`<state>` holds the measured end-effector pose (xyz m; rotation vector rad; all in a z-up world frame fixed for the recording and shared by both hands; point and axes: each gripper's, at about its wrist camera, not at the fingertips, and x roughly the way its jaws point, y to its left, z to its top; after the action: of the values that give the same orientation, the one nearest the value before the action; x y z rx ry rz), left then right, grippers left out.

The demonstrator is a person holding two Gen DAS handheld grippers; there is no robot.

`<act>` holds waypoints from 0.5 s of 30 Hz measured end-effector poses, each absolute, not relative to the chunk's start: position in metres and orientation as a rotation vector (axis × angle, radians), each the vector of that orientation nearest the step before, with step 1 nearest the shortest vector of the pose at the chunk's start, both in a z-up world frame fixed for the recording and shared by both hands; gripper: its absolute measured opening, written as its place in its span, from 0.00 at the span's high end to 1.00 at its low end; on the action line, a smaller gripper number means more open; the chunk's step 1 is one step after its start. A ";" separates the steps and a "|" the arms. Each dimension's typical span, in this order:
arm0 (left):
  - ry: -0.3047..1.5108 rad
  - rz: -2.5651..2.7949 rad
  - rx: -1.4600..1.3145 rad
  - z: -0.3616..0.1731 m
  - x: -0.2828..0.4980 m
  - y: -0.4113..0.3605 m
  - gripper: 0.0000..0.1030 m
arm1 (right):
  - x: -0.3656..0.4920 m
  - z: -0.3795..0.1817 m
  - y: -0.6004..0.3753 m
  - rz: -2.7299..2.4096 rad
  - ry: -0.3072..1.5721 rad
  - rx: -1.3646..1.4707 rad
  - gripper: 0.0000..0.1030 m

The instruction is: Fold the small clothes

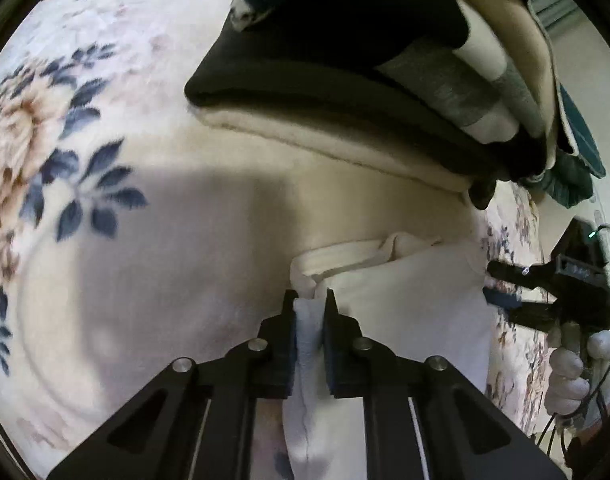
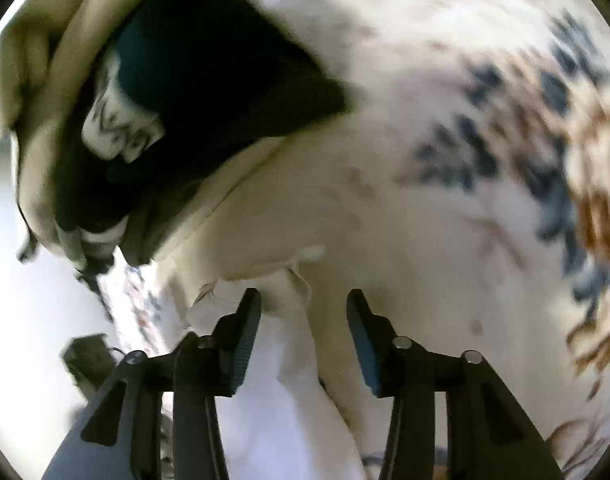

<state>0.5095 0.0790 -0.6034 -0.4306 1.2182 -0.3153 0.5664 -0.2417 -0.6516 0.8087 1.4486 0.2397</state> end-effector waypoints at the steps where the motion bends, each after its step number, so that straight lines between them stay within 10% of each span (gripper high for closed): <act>1: 1.213 -0.318 -0.443 -0.603 0.511 0.080 0.93 | 0.564 -0.657 -0.245 0.239 1.453 0.838 0.54; 7: 1.196 -0.321 -0.504 -0.603 0.508 0.097 0.93 | 0.569 -0.678 -0.242 0.341 1.461 0.911 0.54; 9: 1.198 -0.319 -0.535 -0.606 0.509 0.103 0.93 | 0.574 -0.672 -0.225 0.357 1.431 0.863 0.93; 15: 1.225 -0.365 -0.693 -0.612 0.509 0.123 0.76 | 0.585 -0.668 -0.209 0.278 1.446 0.730 0.90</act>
<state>0.5090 0.1226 -0.6120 -0.6934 1.2251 -0.3647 0.5853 -0.2088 -0.6684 0.7300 1.4462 0.2776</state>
